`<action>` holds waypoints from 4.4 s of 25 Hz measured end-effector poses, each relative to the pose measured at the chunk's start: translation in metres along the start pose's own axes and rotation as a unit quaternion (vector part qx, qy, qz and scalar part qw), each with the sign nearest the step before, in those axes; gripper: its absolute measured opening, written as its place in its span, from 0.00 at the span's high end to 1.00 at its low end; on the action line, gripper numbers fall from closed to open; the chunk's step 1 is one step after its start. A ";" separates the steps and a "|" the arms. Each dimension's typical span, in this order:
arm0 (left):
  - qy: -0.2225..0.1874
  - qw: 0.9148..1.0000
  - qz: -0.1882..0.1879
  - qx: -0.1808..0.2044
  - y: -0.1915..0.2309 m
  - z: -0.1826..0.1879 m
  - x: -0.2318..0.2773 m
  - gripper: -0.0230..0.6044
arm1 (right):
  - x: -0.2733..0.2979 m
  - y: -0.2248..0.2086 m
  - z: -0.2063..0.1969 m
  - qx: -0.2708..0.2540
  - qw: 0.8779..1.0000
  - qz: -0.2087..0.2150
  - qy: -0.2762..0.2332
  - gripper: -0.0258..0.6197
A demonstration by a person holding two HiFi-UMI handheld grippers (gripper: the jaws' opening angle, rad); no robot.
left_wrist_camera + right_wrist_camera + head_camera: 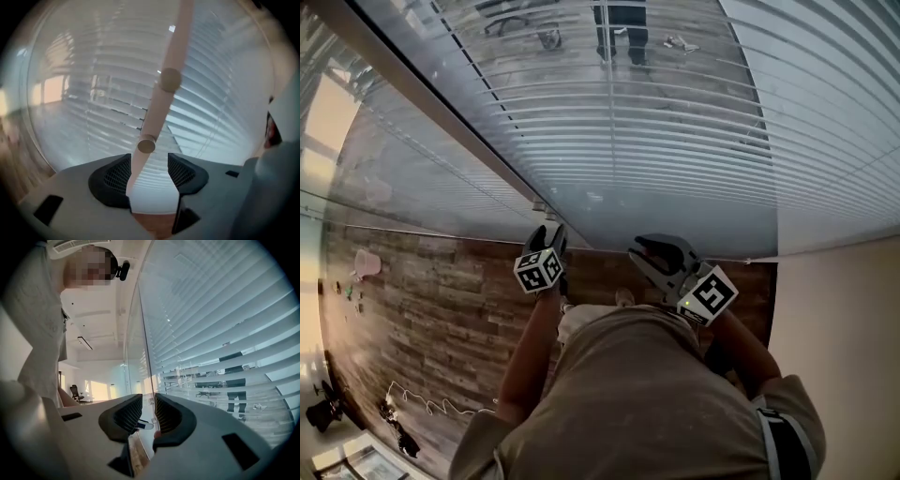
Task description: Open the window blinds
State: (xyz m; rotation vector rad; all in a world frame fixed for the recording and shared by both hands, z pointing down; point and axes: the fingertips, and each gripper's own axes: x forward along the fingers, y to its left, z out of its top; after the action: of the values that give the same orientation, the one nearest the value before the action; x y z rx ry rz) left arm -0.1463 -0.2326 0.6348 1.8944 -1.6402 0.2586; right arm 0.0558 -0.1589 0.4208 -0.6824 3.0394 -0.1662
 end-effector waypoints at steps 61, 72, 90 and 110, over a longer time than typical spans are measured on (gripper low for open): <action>-0.014 0.995 -0.078 -0.066 0.017 -0.021 0.022 0.57 | 0.007 0.000 -0.070 0.019 0.999 -0.025 0.037 0.83; 0.007 0.999 -0.029 -0.011 0.035 -0.024 0.042 0.75 | 0.011 -0.008 -0.085 0.022 0.999 -0.035 0.034 0.83; 0.033 0.948 0.081 0.304 0.026 -0.034 0.042 0.75 | 0.006 -0.006 -0.089 0.029 0.998 -0.039 0.036 0.83; -0.079 0.980 0.043 0.179 0.004 0.039 -0.052 0.75 | 0.001 -0.039 -0.051 -0.015 0.999 -0.042 0.021 0.83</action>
State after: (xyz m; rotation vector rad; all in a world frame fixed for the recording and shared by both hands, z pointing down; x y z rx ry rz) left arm -0.1701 -0.2111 0.5781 2.1553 -1.8848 0.4785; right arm 0.0690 -0.1889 0.4755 -0.8207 3.0603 -0.1380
